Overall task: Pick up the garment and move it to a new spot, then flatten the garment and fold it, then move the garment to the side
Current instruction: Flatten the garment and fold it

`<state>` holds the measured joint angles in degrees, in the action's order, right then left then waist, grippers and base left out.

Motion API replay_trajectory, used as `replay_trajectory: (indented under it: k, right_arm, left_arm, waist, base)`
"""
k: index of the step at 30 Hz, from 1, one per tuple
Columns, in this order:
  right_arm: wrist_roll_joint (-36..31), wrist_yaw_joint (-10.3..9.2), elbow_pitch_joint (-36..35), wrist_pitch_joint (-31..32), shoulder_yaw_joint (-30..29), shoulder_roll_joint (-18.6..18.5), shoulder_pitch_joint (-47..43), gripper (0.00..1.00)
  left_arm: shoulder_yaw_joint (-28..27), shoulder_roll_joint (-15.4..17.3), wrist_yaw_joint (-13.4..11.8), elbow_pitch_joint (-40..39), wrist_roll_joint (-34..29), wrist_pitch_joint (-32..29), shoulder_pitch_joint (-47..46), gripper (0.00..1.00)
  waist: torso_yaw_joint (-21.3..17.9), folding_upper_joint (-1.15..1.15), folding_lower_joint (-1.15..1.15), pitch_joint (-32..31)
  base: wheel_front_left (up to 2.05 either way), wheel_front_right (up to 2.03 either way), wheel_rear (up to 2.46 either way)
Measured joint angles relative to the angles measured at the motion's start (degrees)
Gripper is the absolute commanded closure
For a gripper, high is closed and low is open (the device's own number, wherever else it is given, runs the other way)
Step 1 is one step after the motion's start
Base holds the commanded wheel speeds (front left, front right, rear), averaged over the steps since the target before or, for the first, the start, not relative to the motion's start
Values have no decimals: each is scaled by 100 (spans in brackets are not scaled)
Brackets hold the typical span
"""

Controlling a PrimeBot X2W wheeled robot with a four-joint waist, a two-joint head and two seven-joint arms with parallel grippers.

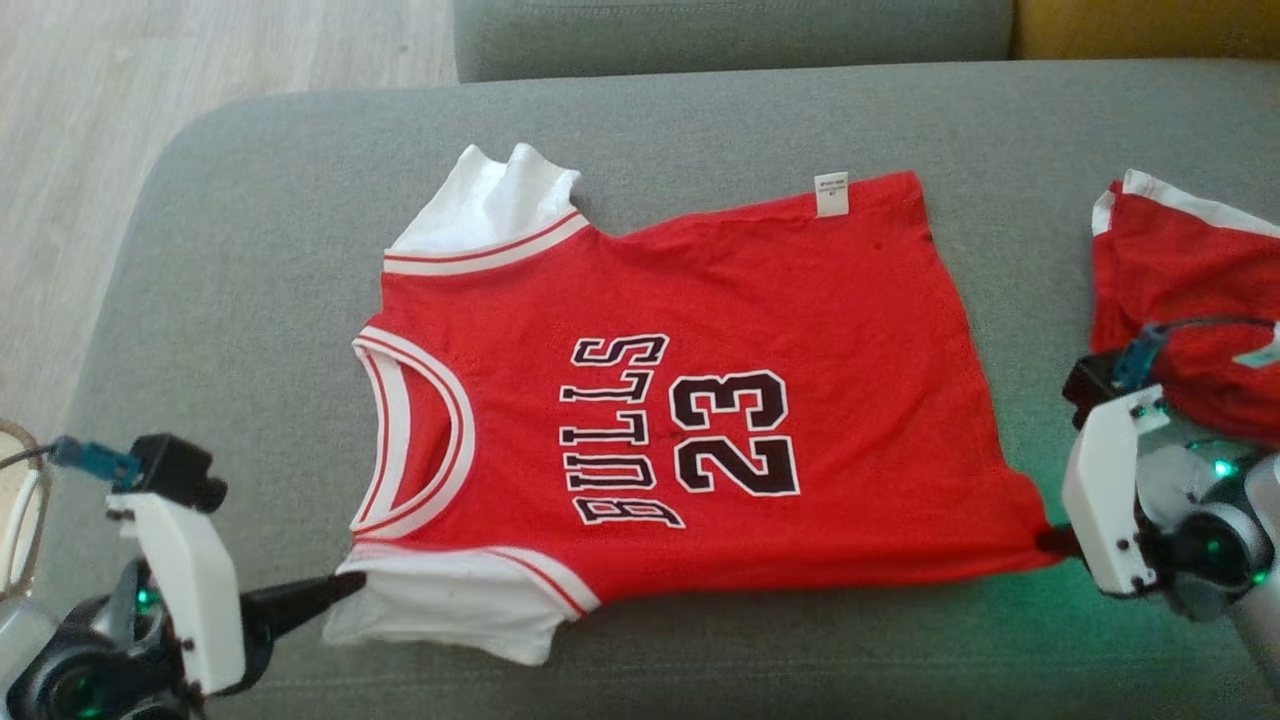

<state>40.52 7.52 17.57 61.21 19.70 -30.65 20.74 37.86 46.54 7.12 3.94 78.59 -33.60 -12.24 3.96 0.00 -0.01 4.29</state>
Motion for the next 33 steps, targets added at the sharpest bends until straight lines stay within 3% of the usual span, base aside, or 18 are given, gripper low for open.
replay_trajectory:
  k: [6, 13, 16, 23, 33]
  right_arm:
    - [-155, 0, -336, 287, -132, 1, -157, 100]
    - [-579, 0, -240, 312, -326, 305, 29, 100]
    - [-825, -1, -43, 38, -426, 588, 468, 100]
    - [-1091, -1, 427, -475, -485, 859, 948, 100]
    - [-1198, -1, 967, -1343, -453, 961, 1316, 100]
  left_arm:
    - [-73, 164, 0, -192, 75, -8, 26, 100]
    - [-47, -71, -4, 7, 19, -60, -338, 100]
    - [-30, -302, -4, 309, -104, -67, -797, 100]
    - [-32, -684, -5, 895, -286, 16, -1305, 100]
    - [-26, -1123, -5, 1657, -557, 414, -1769, 100]
  waist:
    - [26, 0, 0, 75]
    - [54, 0, 1, 391]
    - [67, 0, 1, 624]
    - [78, 0, 2, 869]
    - [39, 0, 1, 1039]
  base:
    - [0, 0, 0]
    - [0, 0, 0]
    - [0, 0, 0]
    - [0, 0, 0]
    - [0, 0, 0]
